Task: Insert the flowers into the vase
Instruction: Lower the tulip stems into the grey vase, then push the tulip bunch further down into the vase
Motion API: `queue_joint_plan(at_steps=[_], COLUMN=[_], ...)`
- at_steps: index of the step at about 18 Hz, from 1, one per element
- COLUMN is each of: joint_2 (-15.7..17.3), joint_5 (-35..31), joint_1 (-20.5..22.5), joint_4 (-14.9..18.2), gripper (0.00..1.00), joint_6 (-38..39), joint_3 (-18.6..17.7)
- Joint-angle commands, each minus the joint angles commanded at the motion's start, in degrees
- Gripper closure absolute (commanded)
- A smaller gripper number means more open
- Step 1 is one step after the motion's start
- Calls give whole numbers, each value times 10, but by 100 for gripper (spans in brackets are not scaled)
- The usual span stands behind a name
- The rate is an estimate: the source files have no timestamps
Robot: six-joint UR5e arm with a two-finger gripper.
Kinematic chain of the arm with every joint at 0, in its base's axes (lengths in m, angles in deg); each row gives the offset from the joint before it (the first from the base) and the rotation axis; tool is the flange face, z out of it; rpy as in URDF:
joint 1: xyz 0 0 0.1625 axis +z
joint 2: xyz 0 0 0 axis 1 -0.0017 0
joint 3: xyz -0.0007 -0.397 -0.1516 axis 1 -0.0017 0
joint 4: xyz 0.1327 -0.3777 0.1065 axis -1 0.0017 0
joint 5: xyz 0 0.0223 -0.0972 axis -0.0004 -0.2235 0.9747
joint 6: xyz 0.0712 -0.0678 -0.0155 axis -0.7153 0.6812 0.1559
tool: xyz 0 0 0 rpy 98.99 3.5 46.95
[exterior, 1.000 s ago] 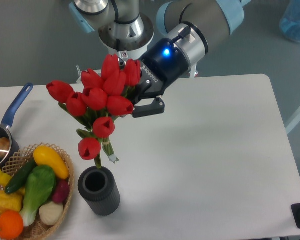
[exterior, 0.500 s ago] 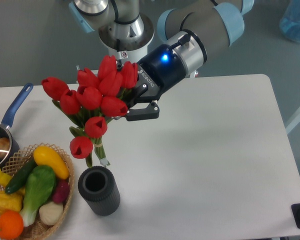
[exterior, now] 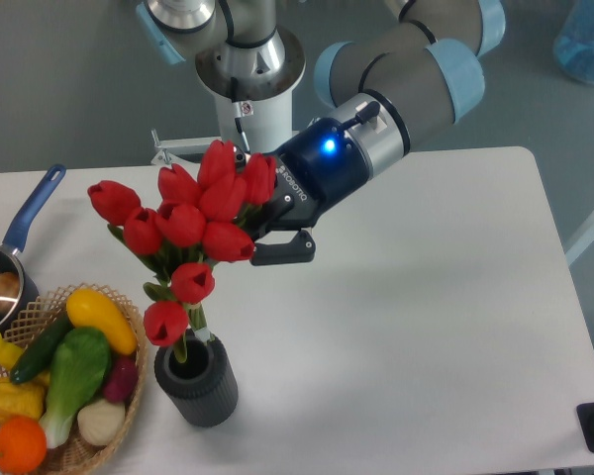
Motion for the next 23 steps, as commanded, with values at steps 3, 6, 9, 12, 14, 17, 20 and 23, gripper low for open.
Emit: queue_joint_plan(at_steps=[3, 6, 9, 12, 14, 17, 20, 23], joint_2=[-6, -14, -16, -19, -21, -27, -35, -44], joint_5=[0, 0, 0, 0, 0, -2, -4, -6], joint_1=[-3, -10, -11, -15, -18, -21, -22, -23], joint_4=[0, 0, 0, 0, 0, 0, 0, 0], gripper=[100, 100, 100, 100, 100, 100, 100, 100], joint_6=[0, 0, 0, 0, 0, 0, -1, -2], joint_3=[3, 3, 3, 3, -1, -4, -4, -5])
